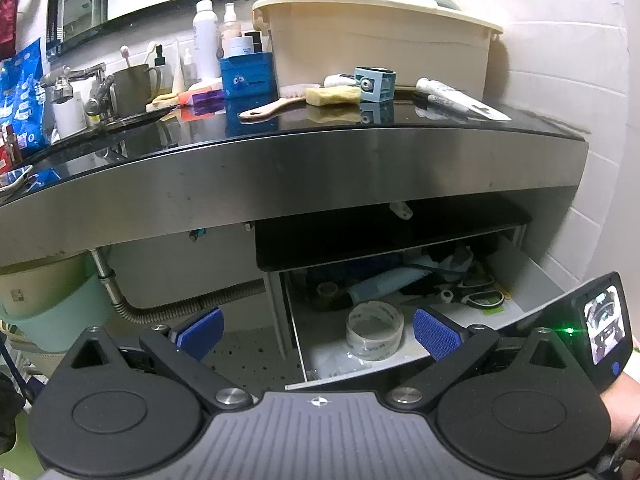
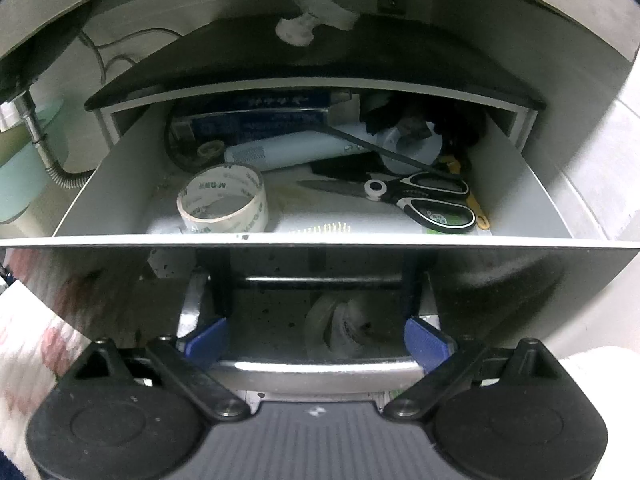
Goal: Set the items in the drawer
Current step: 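Push the drawer front inward with the right tool to close it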
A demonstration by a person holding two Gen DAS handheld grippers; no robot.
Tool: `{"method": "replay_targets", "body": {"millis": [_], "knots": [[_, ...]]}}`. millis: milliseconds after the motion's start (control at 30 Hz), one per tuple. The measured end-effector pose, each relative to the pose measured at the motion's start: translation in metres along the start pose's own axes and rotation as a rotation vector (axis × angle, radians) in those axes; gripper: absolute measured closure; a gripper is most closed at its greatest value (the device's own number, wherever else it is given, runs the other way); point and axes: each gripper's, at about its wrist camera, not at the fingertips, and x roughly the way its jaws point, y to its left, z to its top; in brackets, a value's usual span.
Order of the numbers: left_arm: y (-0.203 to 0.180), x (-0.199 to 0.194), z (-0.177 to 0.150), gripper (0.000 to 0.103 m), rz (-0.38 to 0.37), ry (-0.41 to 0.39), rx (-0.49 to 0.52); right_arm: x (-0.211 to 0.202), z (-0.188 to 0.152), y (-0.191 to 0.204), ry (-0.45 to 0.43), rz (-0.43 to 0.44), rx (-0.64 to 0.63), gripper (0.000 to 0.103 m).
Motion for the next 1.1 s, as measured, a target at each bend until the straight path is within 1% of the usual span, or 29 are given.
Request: {"method": "replay_targets", "body": {"millis": [400, 867, 1100], "knots": [[-0.002, 0.001, -0.002, 0.001, -0.003, 0.012, 0.011, -0.002, -0.003, 0.0, -0.021, 0.0, -0.003, 0.008], [-0.005, -0.001, -0.003, 0.001, -0.003, -0.001, 0.029, -0.007, -0.009, 0.0, -0.045, 0.002, -0.004, 0.007], [-0.006, 0.001, -0.002, 0.001, -0.006, 0.007, 0.032, -0.007, -0.008, -0.001, -0.057, 0.002, -0.003, 0.007]]}}
